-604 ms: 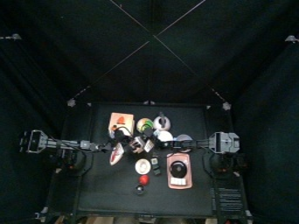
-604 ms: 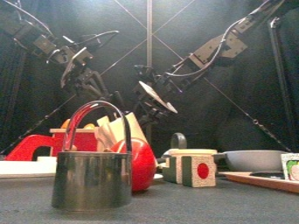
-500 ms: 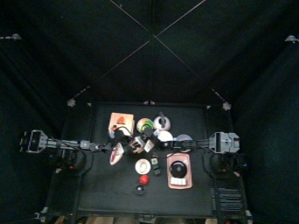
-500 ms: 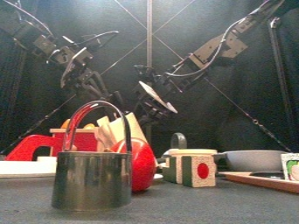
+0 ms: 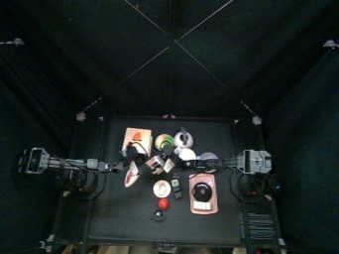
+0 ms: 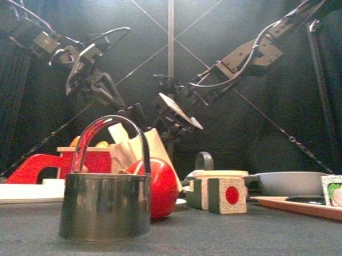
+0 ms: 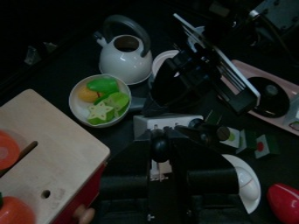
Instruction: Pull out cleaver
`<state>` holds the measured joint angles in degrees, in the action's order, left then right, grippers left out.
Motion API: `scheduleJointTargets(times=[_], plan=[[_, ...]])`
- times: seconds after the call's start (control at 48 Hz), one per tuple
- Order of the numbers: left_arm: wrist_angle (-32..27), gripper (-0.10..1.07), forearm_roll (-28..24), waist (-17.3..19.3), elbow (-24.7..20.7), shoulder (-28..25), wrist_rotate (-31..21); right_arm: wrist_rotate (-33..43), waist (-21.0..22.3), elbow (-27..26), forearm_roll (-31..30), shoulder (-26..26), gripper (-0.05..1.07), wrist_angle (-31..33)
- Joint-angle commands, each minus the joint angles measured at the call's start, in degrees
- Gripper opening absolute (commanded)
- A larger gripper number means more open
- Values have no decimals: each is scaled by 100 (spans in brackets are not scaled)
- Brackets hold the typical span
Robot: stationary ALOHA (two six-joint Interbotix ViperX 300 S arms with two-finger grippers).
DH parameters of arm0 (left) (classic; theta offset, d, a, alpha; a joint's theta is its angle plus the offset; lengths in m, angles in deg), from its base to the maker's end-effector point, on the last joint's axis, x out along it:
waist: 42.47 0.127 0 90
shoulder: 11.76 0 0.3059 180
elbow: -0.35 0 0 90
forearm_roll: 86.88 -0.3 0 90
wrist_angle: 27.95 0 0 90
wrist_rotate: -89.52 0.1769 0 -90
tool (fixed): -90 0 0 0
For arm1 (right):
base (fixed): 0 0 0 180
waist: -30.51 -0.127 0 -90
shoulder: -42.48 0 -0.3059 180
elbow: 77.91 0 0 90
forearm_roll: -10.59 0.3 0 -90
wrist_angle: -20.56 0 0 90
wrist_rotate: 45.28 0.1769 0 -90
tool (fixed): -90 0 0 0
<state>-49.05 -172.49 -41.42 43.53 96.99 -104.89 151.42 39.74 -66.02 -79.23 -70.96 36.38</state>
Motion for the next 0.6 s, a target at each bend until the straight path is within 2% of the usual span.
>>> scheduleJointTargets(times=[0.0, 0.271, 0.583], plan=[[-9, 39, 18, -62, 0, 237, 9, -9, -9, -79, -18, 220, 38, 9], [18, 38, 105, -97, 360, 984, 18, -9, -9, -79, -18, 220, 38, 9], [167, 38, 79, -62, 387, 870, 18, -9, -9, -97, -18, 220, 38, -9]])
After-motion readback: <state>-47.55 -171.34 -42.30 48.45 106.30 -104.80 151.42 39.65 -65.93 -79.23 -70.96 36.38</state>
